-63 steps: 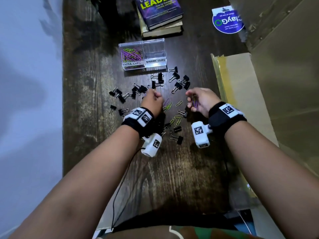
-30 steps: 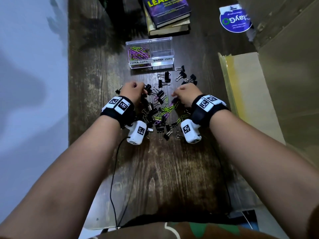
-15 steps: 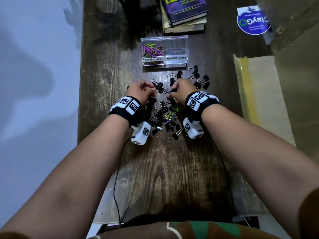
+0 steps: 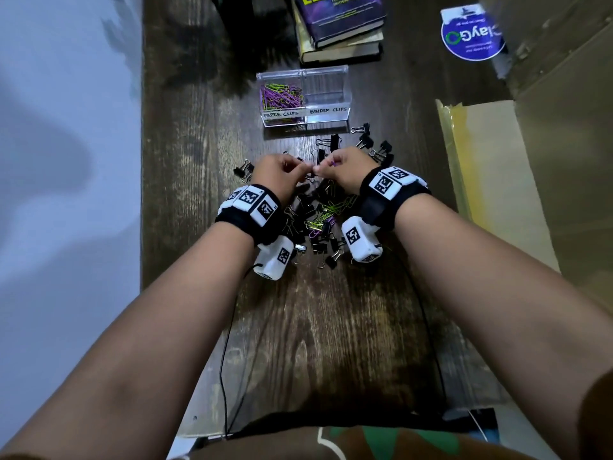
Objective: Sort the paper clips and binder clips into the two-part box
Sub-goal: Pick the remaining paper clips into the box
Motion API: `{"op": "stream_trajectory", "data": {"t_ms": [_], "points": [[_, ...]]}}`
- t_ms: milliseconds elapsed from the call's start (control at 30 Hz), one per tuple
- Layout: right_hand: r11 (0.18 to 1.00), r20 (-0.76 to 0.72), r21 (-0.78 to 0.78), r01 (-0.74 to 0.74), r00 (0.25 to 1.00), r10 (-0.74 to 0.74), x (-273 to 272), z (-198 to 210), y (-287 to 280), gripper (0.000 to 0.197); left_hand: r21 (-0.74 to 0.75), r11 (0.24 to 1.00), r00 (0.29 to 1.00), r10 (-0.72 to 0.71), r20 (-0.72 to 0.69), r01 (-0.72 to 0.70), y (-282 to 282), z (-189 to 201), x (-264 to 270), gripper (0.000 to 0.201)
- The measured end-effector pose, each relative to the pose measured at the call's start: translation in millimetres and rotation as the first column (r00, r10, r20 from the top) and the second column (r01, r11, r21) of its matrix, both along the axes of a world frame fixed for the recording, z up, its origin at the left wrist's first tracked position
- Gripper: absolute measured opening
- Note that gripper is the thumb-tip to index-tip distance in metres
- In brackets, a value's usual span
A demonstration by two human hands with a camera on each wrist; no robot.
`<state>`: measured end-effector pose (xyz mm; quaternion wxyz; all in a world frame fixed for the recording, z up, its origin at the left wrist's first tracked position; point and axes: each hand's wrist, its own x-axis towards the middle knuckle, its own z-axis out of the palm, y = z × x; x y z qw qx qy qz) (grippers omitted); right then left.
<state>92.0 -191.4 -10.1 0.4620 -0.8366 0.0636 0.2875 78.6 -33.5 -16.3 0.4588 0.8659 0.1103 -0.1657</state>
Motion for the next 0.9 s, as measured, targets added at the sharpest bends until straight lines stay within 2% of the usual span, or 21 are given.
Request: {"op": "stream_trajectory", "data": {"t_ms": [67,233,300,367,467,600,700,733,800,900], "points": [[1.000,0.000,0.007,-0.006,1.000,0.006,0,0,0,0.018,-0.055,0.998,1.000,-0.005,-0.017,0.004,-1,2,1,0.016],[1.000,-0.004,0.009,-0.027,1.000,0.027,4,1,-4,0.019,-0.052,0.999,0.997,-0.011,-0.076,0.007,2,5,3,0.015],[1.000,0.000,0.001,0.000,1.000,0.000,7,2,-9,0.018,-0.106,0.993,0.992,0.038,-0.120,-0.051,5,5,1,0.011],[0.999,0.022,-0.043,-0.010,1.000,0.011,10,0,-14,0.019,-0.174,0.976,0.982,0.105,-0.158,-0.132,8,6,-2,0.017],[0.982,0.089,-0.190,0.009,0.996,0.009,13,-6,-19,0.016,-0.354,0.896,0.954,0.194,-0.228,-0.266,11,6,-7,0.023],[0.943,0.159,-0.321,0.093,0.986,-0.043,13,-11,-23,0.034,-0.445,0.827,0.930,0.231,-0.287,-0.343,20,-4,-12,0.029],[0.902,0.128,-0.431,0.000,0.990,0.061,3,-18,-18,0.020,-0.512,0.730,0.884,0.292,-0.365,-0.453,21,-11,-16,0.028],[0.884,0.096,-0.464,-0.054,0.989,0.110,-1,-22,-15,0.018,-0.507,0.722,0.873,0.297,-0.386,-0.470,20,-12,-18,0.028],[0.860,0.062,-0.495,-0.122,0.983,0.175,-11,-26,-8,0.020,-0.438,0.788,0.880,0.266,-0.394,-0.433,17,-9,-22,0.033],[0.855,0.068,-0.500,-0.137,0.978,0.197,-16,-27,2,0.019,-0.289,0.919,0.935,0.175,-0.310,-0.268,9,-4,-31,0.041]]}}
